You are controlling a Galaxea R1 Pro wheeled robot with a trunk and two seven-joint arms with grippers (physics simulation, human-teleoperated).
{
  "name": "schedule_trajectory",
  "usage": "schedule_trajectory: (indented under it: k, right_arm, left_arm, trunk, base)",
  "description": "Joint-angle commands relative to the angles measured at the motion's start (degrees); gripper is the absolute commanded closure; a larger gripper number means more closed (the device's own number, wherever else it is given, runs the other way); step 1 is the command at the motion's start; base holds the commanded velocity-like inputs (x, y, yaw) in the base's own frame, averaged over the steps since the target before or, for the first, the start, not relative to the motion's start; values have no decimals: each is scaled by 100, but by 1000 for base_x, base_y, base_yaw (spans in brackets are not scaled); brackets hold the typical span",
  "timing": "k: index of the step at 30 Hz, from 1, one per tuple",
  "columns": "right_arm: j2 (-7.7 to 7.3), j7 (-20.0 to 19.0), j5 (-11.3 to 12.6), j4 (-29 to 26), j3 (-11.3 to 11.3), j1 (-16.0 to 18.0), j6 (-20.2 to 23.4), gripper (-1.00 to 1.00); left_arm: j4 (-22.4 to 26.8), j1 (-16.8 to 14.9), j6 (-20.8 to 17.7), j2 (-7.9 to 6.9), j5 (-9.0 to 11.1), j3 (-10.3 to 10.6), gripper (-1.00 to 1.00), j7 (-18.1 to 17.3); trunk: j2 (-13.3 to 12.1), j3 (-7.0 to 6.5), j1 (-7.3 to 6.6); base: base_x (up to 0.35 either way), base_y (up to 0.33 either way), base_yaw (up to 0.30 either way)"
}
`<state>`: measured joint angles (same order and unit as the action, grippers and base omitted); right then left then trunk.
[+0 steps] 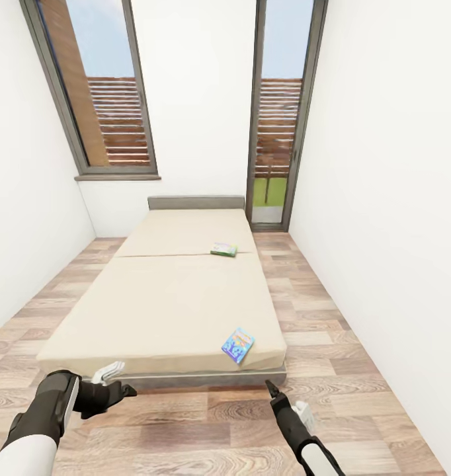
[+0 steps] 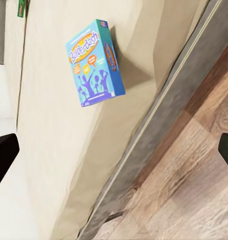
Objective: Put all the toys in the child's room - the three board games (two on the bed and one on the table), the two jigsaw puzzles on the table, and the tennis ball on the table - inside the toy box on the table in the child's room.
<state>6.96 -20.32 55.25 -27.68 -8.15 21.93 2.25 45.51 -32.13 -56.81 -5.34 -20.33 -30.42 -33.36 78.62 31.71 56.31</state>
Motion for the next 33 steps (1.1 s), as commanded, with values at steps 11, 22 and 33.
schedule_trajectory:
  k: [11,22,33]
  right_arm:
    - [-75,-496,562,29,-72,1,56,-100]
    - [-76,-575,724,21,-65,3,17,-100]
    - [-27,-588,716,1,-24,4,0,-100]
  left_arm:
    - [10,-228,-268,-11,-73,-6,-100,-484]
    - [-7,-250,-292,-14,-76,2,-100,-637]
    - [-10,-250,-304,-11,-76,1,-100,-645]
  trunk:
    - [446,204,242]
    - [887,401,484]
    - [1328,599,725]
  base:
    - [0,0,0]
    - [0,0,0]
    - [0,0,0]
